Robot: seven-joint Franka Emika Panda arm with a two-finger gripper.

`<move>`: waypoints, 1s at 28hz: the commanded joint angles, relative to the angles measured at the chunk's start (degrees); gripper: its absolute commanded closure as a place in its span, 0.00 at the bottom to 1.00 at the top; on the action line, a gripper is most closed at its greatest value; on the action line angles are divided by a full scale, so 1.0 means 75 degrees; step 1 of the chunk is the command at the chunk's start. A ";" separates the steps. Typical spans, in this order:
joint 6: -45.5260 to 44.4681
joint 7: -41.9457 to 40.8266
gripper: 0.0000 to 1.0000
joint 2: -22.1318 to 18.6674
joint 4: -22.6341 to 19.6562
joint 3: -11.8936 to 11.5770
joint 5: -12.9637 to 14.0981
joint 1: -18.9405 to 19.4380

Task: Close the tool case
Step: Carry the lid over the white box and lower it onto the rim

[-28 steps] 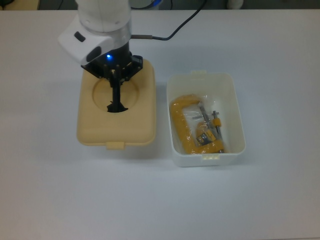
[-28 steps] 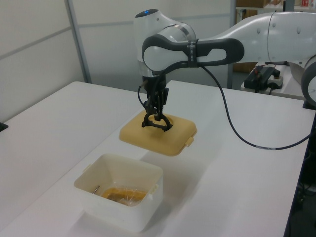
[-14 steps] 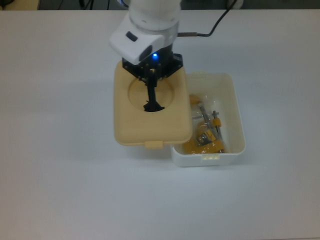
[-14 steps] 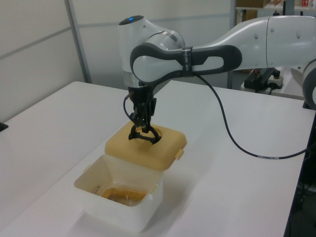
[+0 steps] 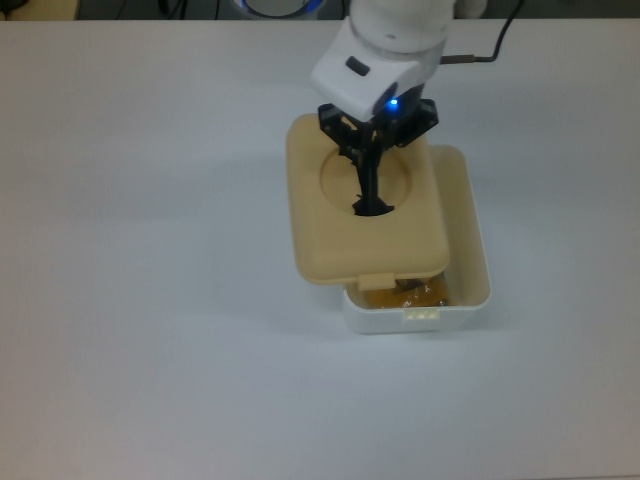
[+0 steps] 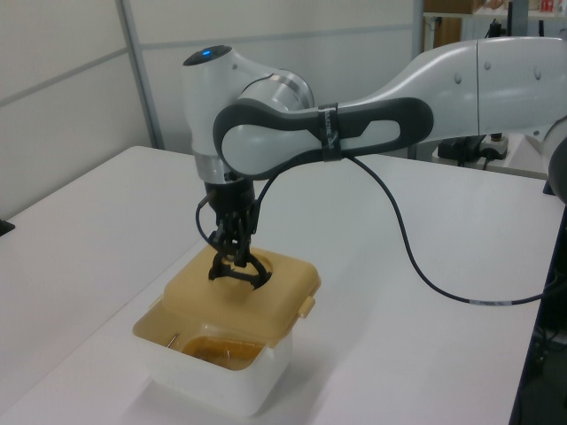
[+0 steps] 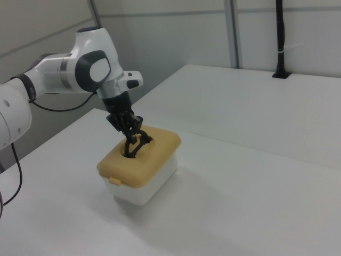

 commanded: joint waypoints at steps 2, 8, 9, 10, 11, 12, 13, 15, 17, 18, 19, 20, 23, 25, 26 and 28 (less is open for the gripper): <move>-0.0109 0.0220 1.00 -0.0004 0.0040 -0.0068 0.0001 0.0271; 0.0043 0.0302 1.00 0.0054 0.0051 -0.0068 0.0001 0.0306; 0.0055 0.0302 1.00 0.0101 0.0063 -0.0068 0.0001 0.0306; 0.0055 0.0314 1.00 0.0136 0.0121 -0.0068 0.0001 0.0306; 0.0044 0.0314 1.00 0.0160 0.0203 -0.0068 0.0001 0.0306; 0.0043 0.0314 1.00 0.0183 0.0262 -0.0068 0.0001 0.0306; 0.0043 0.0326 1.00 0.0265 0.0297 -0.0068 -0.0011 0.0306; 0.0055 0.0360 1.00 0.0301 0.0321 -0.0079 -0.0011 0.0306; 0.0078 0.0466 1.00 0.0312 0.0321 -0.0079 -0.0045 0.0318; 0.0125 0.0466 1.00 0.0312 0.0321 -0.0068 -0.0069 0.0318; 0.0172 0.0478 1.00 0.0312 0.0321 -0.0068 -0.0081 0.0318; 0.0196 0.0490 1.00 0.0312 0.0321 -0.0068 -0.0081 0.0353; 0.0243 0.0490 1.00 0.0324 0.0321 -0.0080 -0.0093 0.0470; 0.0371 0.0490 1.00 0.0324 0.0321 -0.0080 -0.0093 0.0471; 0.0453 0.0490 1.00 0.0336 0.0321 -0.0080 -0.0093 0.0471; 0.0524 0.0560 1.00 0.0359 0.0321 -0.0080 -0.0104 0.0471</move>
